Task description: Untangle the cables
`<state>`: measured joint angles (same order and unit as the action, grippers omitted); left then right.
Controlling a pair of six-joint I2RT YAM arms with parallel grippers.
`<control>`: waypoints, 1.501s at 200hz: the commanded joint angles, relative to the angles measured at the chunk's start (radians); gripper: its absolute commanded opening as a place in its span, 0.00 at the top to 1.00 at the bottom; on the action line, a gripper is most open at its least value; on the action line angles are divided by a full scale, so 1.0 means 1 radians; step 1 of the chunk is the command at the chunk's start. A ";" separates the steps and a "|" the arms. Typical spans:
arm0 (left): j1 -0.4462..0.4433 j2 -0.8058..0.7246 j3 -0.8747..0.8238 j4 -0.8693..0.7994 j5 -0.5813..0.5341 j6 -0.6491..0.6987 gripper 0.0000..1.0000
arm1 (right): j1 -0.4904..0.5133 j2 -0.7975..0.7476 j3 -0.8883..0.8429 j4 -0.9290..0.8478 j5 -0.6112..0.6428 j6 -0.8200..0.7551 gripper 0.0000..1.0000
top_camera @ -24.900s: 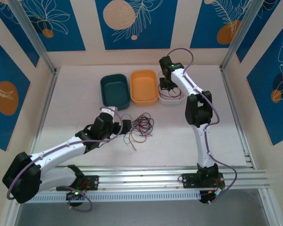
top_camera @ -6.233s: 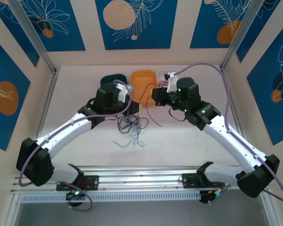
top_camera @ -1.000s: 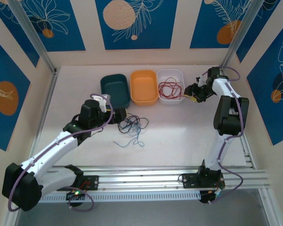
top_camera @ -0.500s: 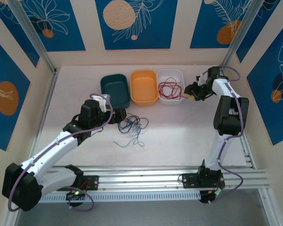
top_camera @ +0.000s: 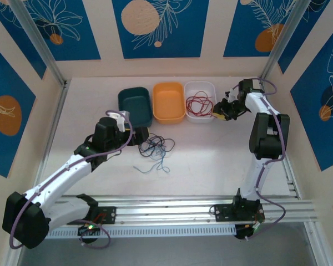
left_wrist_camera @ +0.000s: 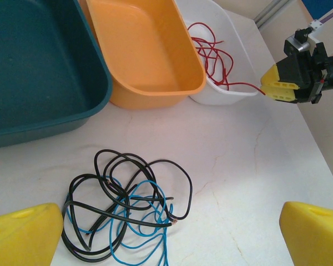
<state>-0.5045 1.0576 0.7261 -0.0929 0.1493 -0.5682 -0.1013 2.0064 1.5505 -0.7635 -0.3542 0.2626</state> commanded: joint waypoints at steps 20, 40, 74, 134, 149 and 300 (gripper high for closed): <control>0.016 -0.014 -0.014 0.022 0.013 -0.002 0.00 | 0.014 -0.049 -0.012 -0.074 0.038 -0.018 0.68; 0.017 -0.014 -0.016 0.025 0.013 -0.001 0.00 | 0.023 -0.052 -0.020 -0.085 0.056 -0.028 0.69; 0.017 -0.012 -0.016 0.031 0.017 -0.004 0.00 | 0.029 -0.061 -0.041 -0.082 0.065 -0.031 0.71; 0.018 -0.010 -0.016 0.035 0.022 -0.008 0.00 | 0.041 -0.057 -0.039 -0.067 0.132 -0.030 0.55; 0.018 -0.010 -0.017 0.035 0.023 -0.010 0.00 | 0.040 -0.055 -0.047 -0.051 0.121 -0.021 0.54; 0.023 -0.005 -0.019 0.039 0.024 -0.012 0.00 | 0.082 -0.078 0.044 -0.047 0.086 0.026 0.92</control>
<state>-0.4992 1.0569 0.7132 -0.0841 0.1535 -0.5713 -0.0273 1.9274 1.5444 -0.7994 -0.2459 0.2676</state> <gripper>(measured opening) 0.998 0.091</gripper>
